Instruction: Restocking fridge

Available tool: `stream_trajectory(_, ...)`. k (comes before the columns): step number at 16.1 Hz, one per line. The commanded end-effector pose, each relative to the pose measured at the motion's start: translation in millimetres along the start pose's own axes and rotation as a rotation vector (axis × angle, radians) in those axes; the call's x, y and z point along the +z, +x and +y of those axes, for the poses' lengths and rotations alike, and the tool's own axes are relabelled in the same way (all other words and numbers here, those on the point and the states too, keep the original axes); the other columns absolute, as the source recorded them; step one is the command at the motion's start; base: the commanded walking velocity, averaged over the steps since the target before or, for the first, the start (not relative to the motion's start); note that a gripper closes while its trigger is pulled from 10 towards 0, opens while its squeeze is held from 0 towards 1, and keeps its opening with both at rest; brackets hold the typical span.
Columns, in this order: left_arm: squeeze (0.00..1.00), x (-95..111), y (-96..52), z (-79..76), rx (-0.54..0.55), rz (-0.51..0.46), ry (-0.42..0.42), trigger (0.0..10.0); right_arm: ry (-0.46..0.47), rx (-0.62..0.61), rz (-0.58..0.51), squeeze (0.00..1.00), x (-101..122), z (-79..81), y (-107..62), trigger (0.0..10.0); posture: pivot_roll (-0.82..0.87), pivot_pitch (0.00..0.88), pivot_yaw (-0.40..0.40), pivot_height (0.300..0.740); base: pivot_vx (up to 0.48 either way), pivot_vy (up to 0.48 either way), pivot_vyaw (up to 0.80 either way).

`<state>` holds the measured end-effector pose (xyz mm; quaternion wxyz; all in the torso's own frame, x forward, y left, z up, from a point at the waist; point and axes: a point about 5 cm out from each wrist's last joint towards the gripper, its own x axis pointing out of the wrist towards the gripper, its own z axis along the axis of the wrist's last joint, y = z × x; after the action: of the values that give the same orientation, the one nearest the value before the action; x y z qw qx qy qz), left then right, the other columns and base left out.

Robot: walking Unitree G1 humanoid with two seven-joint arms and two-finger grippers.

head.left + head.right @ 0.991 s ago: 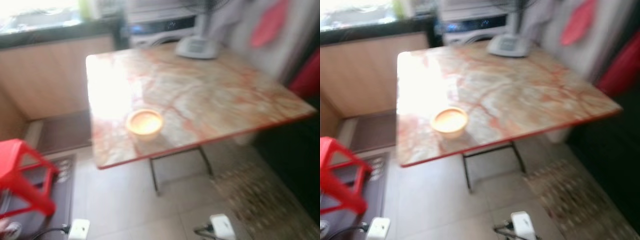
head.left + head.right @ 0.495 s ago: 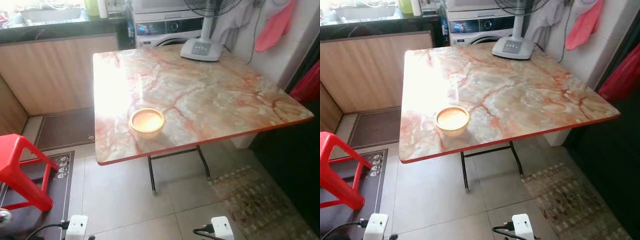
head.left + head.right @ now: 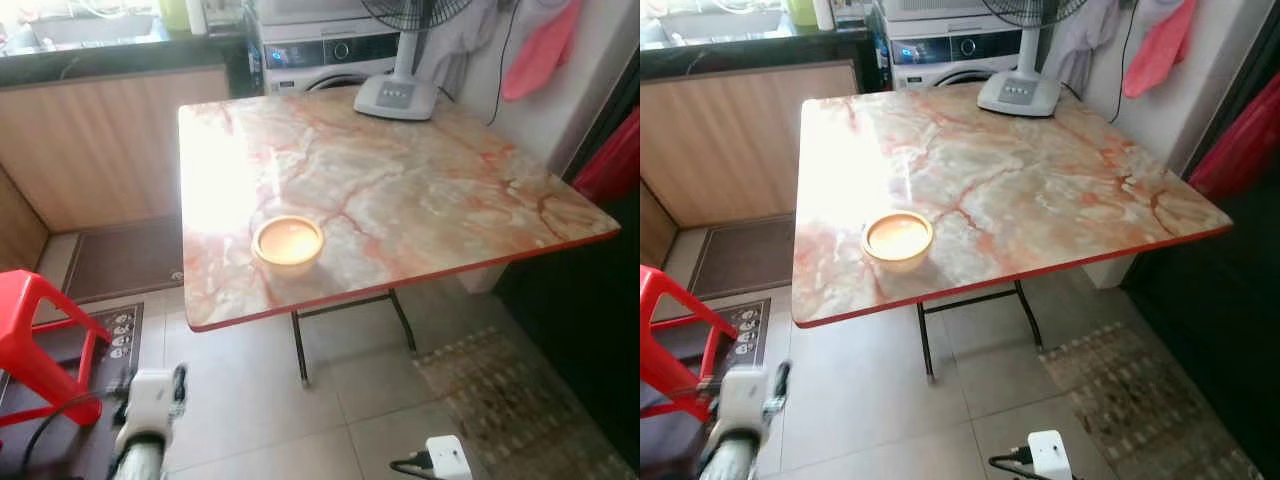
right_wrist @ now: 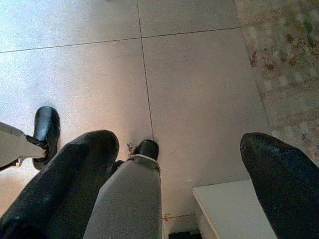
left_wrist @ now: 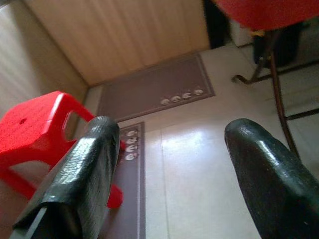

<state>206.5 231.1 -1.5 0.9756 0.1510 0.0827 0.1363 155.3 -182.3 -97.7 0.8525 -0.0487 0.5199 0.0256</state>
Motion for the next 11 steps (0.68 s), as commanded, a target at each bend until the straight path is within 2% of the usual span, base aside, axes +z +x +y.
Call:
stream_trajectory(1,0.00,14.8,2.1,1.0,0.015,-0.084,-0.003,10.0,-0.003,0.010,-0.005,0.00,0.3,2.7,0.2,10.0,0.06,0.000,-0.004,0.740,0.000,0.000,0.00)
stream_trajectory(2,0.00,27.6,-2.6,1.8,0.008,-0.165,0.016,10.0,-0.006,0.011,-0.004,0.00,-0.1,1.7,0.0,10.0,0.06,0.000,-0.003,0.740,0.000,0.000,0.00)
stream_trajectory(5,0.00,42.0,-7.3,6.7,0.030,-0.219,0.004,10.0,-0.012,0.012,-0.004,0.00,-0.1,1.0,-0.1,10.0,0.06,0.000,-0.002,0.740,0.000,0.000,0.00)
stream_trajectory(6,0.00,54.2,-5.8,9.3,0.037,-0.252,-0.003,10.0,-0.012,0.012,-0.005,0.00,0.0,0.8,-0.1,10.0,0.07,0.000,-0.002,0.740,0.000,0.000,0.00)
stream_trajectory(8,0.00,91.6,10.0,11.3,0.039,-0.352,-0.063,10.0,-0.014,0.011,-0.005,0.00,0.7,0.7,0.0,10.0,0.08,0.000,-0.009,0.740,0.000,0.000,0.00)
stream_trajectory(9,0.00,104.0,16.7,9.0,0.017,-0.377,-0.075,10.0,-0.015,0.011,-0.006,0.00,1.1,0.8,0.1,10.0,0.08,0.000,-0.012,0.740,0.000,0.000,0.00)
stream_trajectory(10,0.00,132.2,32.4,2.5,-0.016,-0.450,-0.112,10.0,-0.015,0.010,-0.008,0.00,1.8,1.0,0.2,10.0,0.07,0.000,-0.011,0.740,0.000,0.000,0.00)
stream_trajectory(11,0.00,138.7,35.8,0.8,-0.026,-0.466,-0.124,10.0,-0.015,0.010,-0.008,0.00,2.0,1.1,0.2,10.0,0.06,0.000,-0.006,0.740,0.000,0.000,0.00)
